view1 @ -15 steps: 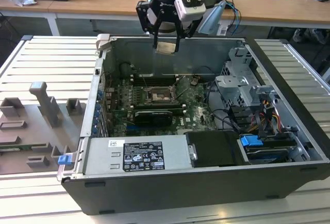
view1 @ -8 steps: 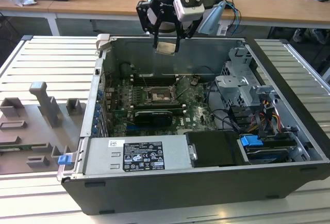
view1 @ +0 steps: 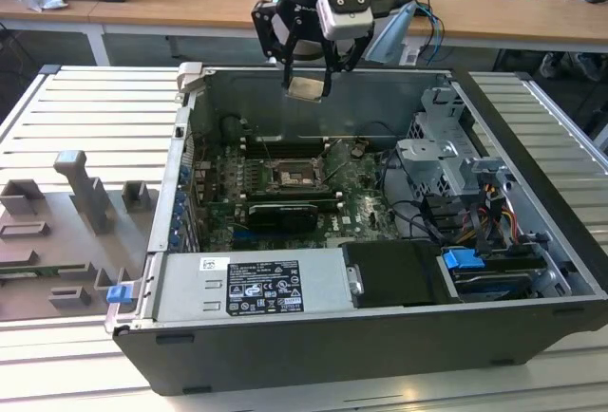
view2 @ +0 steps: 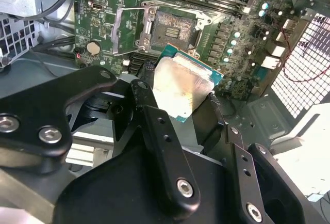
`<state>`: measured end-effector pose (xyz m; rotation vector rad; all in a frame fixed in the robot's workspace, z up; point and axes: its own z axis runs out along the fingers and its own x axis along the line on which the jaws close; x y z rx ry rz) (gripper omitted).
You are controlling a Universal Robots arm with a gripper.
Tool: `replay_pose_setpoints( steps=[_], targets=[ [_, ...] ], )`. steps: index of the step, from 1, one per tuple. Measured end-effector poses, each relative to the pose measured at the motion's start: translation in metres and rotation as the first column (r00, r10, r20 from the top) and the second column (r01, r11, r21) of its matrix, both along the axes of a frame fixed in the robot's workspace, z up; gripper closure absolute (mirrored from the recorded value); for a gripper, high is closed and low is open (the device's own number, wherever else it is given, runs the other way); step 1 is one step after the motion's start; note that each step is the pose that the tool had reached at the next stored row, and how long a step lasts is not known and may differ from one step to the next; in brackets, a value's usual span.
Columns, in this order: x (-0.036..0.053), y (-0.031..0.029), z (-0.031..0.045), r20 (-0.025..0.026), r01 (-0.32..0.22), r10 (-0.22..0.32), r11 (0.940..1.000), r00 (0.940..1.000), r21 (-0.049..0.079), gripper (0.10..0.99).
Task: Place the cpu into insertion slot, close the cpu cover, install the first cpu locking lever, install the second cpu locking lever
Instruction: 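Place the cpu into insertion slot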
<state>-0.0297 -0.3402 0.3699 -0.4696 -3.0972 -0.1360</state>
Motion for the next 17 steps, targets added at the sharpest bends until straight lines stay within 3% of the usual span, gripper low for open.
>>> replay_pose_setpoints(
  steps=[17],
  targets=[
    [0.0, 0.0, -0.0003, 0.0, 0.069, -0.069, 0.9976, 0.9976, 0.0, 0.545]
  ],
)
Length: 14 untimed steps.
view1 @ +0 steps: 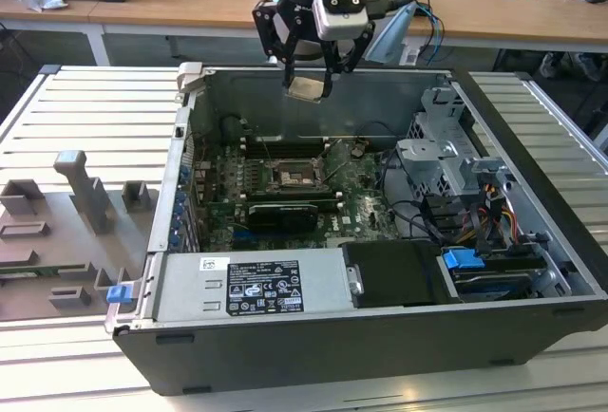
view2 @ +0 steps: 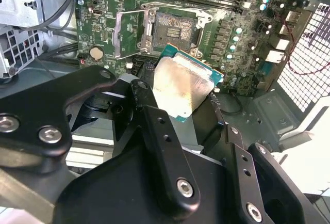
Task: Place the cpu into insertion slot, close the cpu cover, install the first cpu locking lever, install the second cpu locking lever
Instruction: 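Place the cpu into insertion slot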
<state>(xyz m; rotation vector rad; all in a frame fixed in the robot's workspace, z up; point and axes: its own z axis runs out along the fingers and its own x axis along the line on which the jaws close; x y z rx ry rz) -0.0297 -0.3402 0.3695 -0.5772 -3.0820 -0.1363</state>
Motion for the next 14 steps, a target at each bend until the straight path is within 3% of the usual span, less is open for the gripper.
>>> replay_pose_setpoints(
  steps=[14],
  targets=[
    [0.0, 0.0, -0.0001, 0.0, 0.079, -0.079, 0.9969, 0.9969, 0.0, 0.545]
  ],
)
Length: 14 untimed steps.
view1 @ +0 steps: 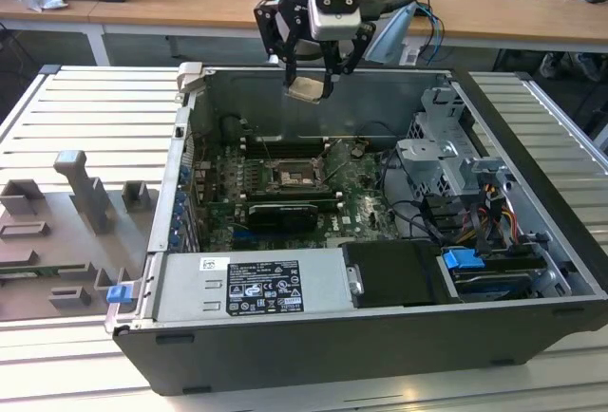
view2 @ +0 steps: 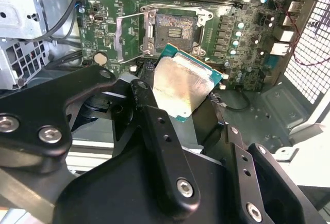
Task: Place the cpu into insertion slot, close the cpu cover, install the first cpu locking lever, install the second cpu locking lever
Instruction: 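Place the cpu into insertion slot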
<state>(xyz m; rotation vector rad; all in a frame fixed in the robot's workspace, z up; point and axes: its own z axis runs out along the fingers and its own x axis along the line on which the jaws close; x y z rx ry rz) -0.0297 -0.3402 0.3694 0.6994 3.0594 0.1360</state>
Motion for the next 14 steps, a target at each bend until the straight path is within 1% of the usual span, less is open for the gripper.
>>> replay_pose_setpoints(
  steps=[7, 8, 12, 14],
  targets=[
    [0.0, 0.0, -0.0024, 0.0001, 0.04, -0.04, 0.9992, 0.9992, -0.001, 0.545],
    [0.0, 0.0, -0.0028, 0.0, 0.058, -0.058, 0.9983, 0.9983, -0.001, 0.545],
    [0.0, 0.0, -0.0034, 0.0001, 0.092, -0.092, 0.9957, 0.9957, -0.002, 0.545],
    [0.0, 0.0, -0.0037, 0.0001, 0.118, -0.118, 0.993, 0.993, -0.002, 0.545]
  ],
)
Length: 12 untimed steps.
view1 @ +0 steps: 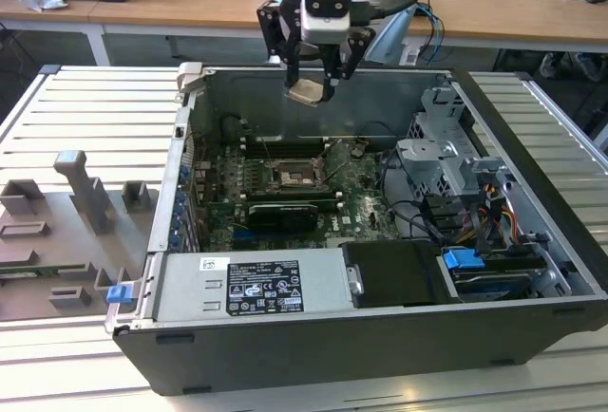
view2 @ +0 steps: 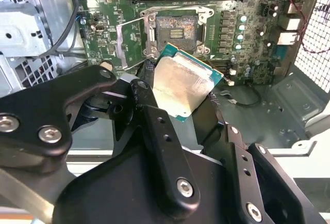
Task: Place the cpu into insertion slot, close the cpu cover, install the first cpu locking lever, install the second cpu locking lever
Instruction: 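Place the cpu into insertion slot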
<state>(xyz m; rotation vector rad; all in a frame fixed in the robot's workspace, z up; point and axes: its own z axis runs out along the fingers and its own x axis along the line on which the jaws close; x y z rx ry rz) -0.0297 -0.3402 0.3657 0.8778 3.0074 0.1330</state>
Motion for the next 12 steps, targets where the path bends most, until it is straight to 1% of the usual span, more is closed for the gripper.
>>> replay_pose_setpoints(
  steps=[3, 4, 6, 8, 9, 12],
  targets=[
    [0.0, 0.0, -0.0004, 0.0, 0.039, -0.039, 0.9992, 0.9992, 0.0, 0.545],
    [0.0, 0.0, -0.0008, 0.0001, 0.066, -0.066, 0.9978, 0.9978, 0.0, 0.545],
    [0.0, 0.0, -0.0013, -0.0001, 0.098, -0.098, 0.9951, 0.9951, 0.0, 0.545],
    [0.0, 0.0, -0.0018, 0.0, 0.129, -0.129, 0.9916, 0.9916, 0.0, 0.545],
    [0.0, 0.0, -0.0021, 0.0001, 0.149, -0.149, 0.9888, 0.9888, 0.0, 0.545],
    [0.0, 0.0, -0.0025, 0.0, 0.182, -0.182, 0.9832, 0.9832, 0.0, 0.545]
  ],
)
